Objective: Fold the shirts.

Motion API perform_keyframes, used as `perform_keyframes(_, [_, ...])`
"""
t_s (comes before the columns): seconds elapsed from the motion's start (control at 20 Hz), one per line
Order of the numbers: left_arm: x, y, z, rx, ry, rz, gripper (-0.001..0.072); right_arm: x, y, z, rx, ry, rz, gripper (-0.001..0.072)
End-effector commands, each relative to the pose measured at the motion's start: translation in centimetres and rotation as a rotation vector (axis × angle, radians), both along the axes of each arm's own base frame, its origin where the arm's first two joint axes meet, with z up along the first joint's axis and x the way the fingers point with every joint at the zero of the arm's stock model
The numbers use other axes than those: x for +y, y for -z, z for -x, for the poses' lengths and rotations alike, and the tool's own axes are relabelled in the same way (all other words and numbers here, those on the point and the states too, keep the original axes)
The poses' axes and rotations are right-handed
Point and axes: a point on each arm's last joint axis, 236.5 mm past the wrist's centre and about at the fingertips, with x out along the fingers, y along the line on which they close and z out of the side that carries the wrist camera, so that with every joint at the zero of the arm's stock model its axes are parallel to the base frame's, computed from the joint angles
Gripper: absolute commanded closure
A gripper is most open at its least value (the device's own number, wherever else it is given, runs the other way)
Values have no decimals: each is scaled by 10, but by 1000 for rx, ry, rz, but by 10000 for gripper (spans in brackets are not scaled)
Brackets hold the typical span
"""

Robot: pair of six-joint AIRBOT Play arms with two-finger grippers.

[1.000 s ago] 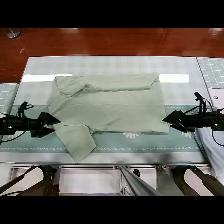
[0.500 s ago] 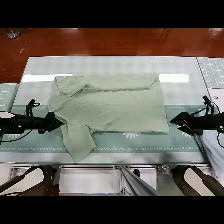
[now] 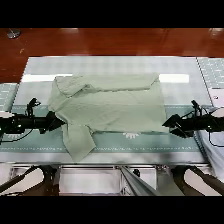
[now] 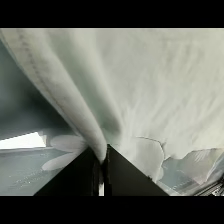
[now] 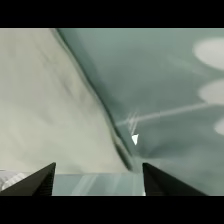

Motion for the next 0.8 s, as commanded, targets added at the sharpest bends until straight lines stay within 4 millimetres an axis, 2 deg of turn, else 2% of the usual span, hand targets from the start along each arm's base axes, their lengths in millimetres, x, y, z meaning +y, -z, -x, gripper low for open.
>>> perform_keyframes(0.0, [0,-1,0,-2,1,1,680,19,4,-32,-24,12,-49,95])
perform_keyframes(0.05, [0,-1,0,-2,1,1,680,27,5,-36,-18,1,-68,125])
perform_keyframes(0.15, [-1,-2,-2,-6,-6,9,679,45,0,-42,-35,-82,-95,574])
perform_keyframes(0.2, [-3,-6,-6,-13,-17,25,680,52,-7,-46,-64,-138,-102,691])
perform_keyframes(0.25, [-7,-14,-13,-31,-34,57,680,55,-16,-52,-93,-183,-100,692])
perform_keyframes(0.35, [-9,-47,-38,-118,-42,101,680,49,-47,-77,-163,-228,-90,692])
perform_keyframes(0.4, [-6,-77,-59,-209,-49,106,680,45,-76,-97,-228,-247,-85,692])
perform_keyframes(0.45, [-2,-115,-82,-322,-63,106,680,40,-111,-119,-305,-264,-70,692])
perform_keyframes(0.5, [3,-167,-105,-469,-78,96,680,34,-152,-141,-399,-274,-43,692])
perform_keyframes(0.6, [15,-281,-132,-761,-118,28,680,26,-261,-176,-653,-298,53,692])
perform_keyframes(0.7, [27,-392,-130,-1016,-185,-60,680,24,-372,-177,-919,-304,159,692])
perform_keyframes(0.75, [30,-448,-117,-1153,-203,-118,681,24,-421,-167,-1035,-285,207,692])
